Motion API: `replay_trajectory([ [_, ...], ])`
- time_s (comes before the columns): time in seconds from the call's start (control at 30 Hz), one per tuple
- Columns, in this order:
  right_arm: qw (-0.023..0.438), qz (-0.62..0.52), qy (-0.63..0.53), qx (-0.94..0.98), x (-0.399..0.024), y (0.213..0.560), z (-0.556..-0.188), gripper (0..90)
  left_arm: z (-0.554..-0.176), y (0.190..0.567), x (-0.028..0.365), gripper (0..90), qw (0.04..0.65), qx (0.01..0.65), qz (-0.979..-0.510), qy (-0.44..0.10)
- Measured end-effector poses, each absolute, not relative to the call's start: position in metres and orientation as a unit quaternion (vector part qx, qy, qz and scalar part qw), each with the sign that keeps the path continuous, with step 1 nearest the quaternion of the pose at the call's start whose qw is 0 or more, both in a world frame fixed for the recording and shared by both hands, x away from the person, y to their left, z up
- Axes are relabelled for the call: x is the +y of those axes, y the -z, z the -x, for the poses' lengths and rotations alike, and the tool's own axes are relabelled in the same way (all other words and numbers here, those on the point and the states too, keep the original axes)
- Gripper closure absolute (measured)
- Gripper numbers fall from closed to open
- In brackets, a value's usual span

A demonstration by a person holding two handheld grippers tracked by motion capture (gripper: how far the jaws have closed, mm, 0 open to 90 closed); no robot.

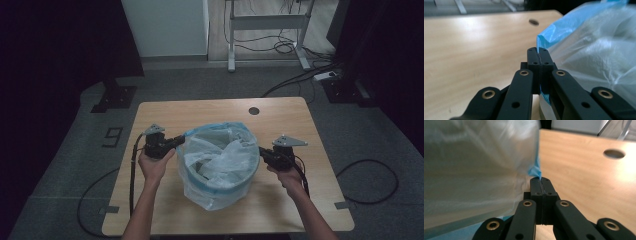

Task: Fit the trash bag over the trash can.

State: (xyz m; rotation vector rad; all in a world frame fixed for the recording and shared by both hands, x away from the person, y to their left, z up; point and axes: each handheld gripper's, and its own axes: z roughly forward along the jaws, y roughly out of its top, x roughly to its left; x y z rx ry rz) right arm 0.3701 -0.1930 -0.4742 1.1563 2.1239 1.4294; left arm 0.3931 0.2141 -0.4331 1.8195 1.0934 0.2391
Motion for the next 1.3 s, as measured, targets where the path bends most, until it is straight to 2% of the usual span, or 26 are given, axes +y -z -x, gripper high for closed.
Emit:
replay_trajectory([
  [0.23,0.145,-0.422,-0.476,0.758,-0.190,0.496,-0.372,88.6,-0.392,0.455,0.216,89.7,0.456,0.462,-0.757,-0.077],
  [0.6,0.158,-0.435,-0.478,0.747,-0.198,0.513,-0.360,86.5,-0.375,0.463,0.228,88.1,0.465,0.461,-0.751,-0.080],
  [0.63,0.163,-0.436,-0.481,0.743,-0.199,0.513,-0.359,83.4,-0.373,0.462,0.229,85.7,0.469,0.459,-0.750,-0.086],
  [0.67,0.173,-0.438,-0.485,0.737,-0.201,0.512,-0.356,76.3,-0.371,0.461,0.230,81.0,0.472,0.458,-0.748,-0.090],
  [0.77,0.203,-0.447,-0.495,0.717,-0.205,0.506,-0.349,56.9,-0.365,0.456,0.232,57.3,0.475,0.456,-0.743,-0.119],
  [0.9,0.220,-0.446,-0.520,0.695,-0.214,0.494,-0.330,51.2,-0.357,0.448,0.240,40.2,0.491,0.451,-0.733,-0.137],
  [1.3,0.197,-0.387,-0.562,0.705,-0.216,0.480,-0.278,45.1,-0.330,0.417,0.255,24.9,0.516,0.406,-0.737,-0.161],
])
